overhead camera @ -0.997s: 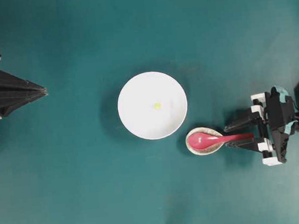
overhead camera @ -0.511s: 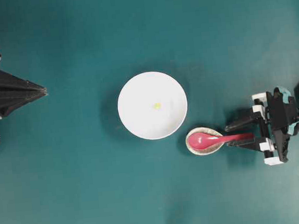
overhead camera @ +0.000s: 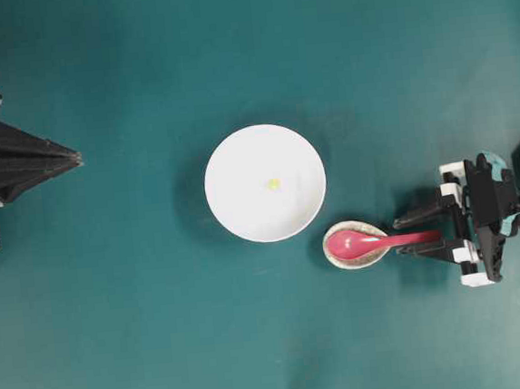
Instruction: Scoop the yellow hexagonal prism block from the bowl with a spoon using the right arm.
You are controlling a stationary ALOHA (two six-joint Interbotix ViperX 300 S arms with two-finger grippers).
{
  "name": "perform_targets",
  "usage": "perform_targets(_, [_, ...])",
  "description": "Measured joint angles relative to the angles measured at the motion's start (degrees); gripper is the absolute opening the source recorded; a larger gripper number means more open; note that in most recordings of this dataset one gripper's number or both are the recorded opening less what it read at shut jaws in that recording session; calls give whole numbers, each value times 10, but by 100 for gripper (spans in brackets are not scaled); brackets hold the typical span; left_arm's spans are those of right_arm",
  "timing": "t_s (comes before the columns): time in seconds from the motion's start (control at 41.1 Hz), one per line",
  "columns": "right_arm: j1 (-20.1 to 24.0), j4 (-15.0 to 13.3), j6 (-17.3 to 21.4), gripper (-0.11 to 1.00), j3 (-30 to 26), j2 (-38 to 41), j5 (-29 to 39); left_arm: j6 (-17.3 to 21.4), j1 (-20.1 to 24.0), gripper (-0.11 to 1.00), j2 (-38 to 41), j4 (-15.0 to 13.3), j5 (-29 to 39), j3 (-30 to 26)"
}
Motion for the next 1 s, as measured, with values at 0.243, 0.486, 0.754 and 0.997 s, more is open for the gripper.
perform_targets(0.243, [0,-1,0,47,0,5,0,0,1,6,0,1,-1,0])
perform_targets(0.486, [-1,-2,0,46,-1,5,0,0,0,6,0,1,0,0])
perform_targets(0.754, [0,-3,0,46,-4,4,0,0,1,6,0,1,0,0])
perform_targets(0.997, [-1,-3,0,45,-5,5,1,0,0,6,0,1,0,0])
